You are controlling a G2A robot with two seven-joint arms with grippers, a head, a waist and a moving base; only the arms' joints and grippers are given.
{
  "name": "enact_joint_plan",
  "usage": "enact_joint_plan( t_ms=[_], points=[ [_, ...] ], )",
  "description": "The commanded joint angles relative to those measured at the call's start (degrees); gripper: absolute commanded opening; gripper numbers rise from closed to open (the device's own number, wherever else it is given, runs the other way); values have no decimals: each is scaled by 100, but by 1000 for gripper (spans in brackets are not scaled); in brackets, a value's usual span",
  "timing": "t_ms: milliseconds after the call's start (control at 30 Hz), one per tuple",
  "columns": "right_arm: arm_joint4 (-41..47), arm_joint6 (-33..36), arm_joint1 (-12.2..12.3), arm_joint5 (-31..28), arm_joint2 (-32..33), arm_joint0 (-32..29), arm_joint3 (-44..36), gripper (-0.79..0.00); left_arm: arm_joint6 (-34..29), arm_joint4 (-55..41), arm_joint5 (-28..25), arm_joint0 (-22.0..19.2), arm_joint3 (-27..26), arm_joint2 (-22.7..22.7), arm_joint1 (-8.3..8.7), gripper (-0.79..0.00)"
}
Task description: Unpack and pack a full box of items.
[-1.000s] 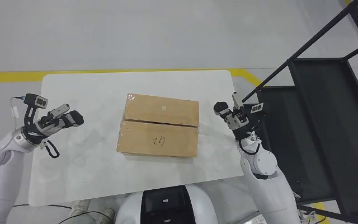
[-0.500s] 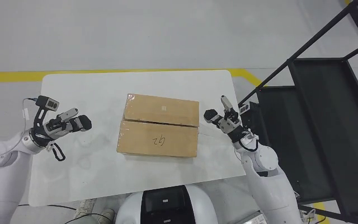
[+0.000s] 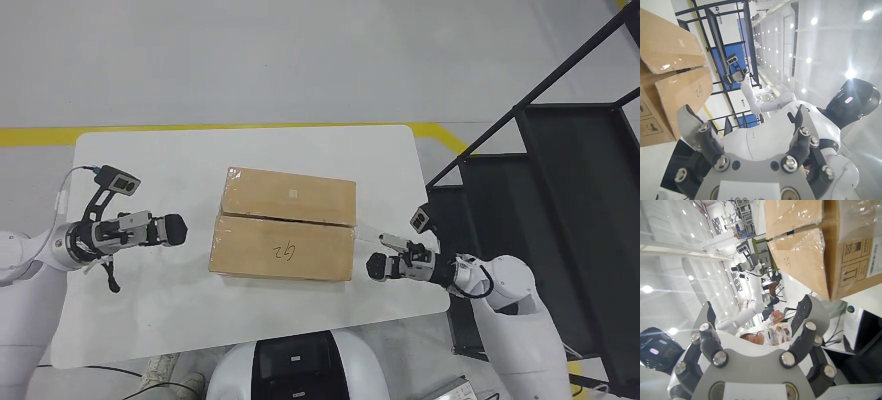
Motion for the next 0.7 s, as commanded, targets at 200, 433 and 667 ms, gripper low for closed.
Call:
enact_joint_plan(
  t_ms=[200, 433, 667],
  points=[
    [-80, 1, -1, -454, -133, 51, 190, 0, 1, 21, -1, 2, 3, -3, 1, 0],
    [-80, 1, -1, -454, -133, 51, 190, 0, 1, 21, -1, 2, 3, -3, 1, 0],
    [-947, 554, 63, -1174, -549, 477, 612, 0, 123, 177, -120, -53, -93, 15, -11, 0]
  ],
)
